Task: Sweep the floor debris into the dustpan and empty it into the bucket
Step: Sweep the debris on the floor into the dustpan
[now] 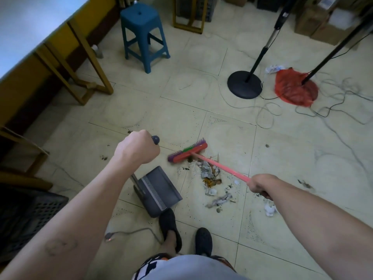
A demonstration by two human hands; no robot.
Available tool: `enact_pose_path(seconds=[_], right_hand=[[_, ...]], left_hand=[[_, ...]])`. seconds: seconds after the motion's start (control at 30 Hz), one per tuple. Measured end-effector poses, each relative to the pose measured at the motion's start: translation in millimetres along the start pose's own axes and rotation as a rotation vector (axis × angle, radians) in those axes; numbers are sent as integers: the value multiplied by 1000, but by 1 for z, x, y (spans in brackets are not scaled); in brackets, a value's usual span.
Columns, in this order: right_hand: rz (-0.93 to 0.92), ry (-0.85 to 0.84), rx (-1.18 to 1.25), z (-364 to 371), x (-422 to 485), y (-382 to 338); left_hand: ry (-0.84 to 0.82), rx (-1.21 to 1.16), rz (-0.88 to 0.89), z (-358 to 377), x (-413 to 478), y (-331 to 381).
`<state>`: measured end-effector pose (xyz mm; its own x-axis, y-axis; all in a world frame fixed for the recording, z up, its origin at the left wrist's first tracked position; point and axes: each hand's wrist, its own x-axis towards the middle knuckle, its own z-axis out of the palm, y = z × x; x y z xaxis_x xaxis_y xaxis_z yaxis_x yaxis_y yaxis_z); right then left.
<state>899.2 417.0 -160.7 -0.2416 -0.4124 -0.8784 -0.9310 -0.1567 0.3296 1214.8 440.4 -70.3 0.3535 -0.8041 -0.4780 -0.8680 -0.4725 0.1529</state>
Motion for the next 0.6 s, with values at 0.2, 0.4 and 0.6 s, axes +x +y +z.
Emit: enact_pose_path(seconds=[0.2,0.4,0.6], right_hand=[[35,10,-22,32,4,33],[48,6,-24,56,12,61],[70,0,-19,77,11,95]], left_hand=[[-3,29,-14,13,-21,20],[6,57,-3,28,-35,41],[-11,50,20,42,-50,63]])
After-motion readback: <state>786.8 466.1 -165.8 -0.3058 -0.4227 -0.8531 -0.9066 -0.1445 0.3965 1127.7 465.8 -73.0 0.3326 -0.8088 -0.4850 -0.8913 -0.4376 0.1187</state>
